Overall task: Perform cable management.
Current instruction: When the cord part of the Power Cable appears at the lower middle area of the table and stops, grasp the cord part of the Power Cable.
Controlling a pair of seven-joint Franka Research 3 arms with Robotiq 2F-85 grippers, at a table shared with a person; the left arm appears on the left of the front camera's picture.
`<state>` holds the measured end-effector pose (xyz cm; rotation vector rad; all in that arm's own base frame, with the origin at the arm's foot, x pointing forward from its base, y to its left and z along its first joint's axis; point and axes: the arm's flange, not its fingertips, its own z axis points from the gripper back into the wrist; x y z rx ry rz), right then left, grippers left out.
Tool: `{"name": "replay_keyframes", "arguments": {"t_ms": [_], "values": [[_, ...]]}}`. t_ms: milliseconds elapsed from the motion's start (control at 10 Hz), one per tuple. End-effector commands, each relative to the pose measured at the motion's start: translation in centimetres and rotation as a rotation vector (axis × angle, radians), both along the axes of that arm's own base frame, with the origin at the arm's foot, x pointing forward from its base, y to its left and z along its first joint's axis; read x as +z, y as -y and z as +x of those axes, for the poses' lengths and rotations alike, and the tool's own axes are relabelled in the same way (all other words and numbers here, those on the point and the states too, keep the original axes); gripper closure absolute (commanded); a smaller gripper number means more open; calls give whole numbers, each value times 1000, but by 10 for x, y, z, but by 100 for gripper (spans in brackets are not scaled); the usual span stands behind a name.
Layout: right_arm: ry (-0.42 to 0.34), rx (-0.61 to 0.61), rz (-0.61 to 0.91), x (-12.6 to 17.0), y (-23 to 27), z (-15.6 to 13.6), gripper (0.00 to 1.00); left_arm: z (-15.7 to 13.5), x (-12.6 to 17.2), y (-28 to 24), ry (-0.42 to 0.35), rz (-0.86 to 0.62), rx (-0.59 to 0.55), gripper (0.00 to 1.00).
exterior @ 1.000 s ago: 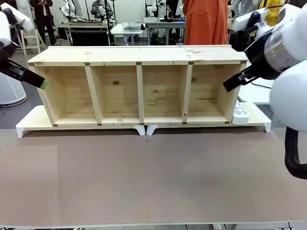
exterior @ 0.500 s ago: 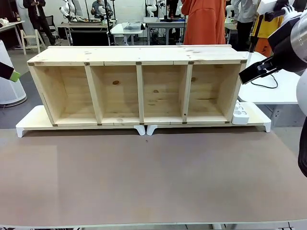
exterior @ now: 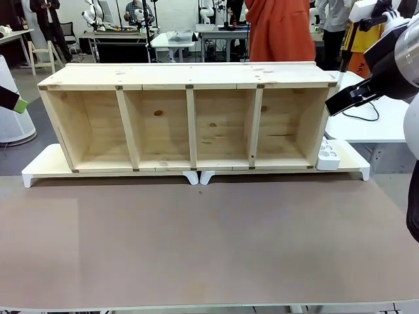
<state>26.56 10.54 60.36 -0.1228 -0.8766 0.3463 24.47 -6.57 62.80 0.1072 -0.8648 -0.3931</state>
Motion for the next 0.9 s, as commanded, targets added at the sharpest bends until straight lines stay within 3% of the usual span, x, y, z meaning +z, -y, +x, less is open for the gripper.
{"name": "replay_keyframes", "arguments": {"t_ms": [0,800], "values": [[1,-5,-1,0,1,0,0,-1,1,0,7,1,1,0],[1,-5,-1,0,1,0,0,-1,1,0,7,1,1,0]]}}
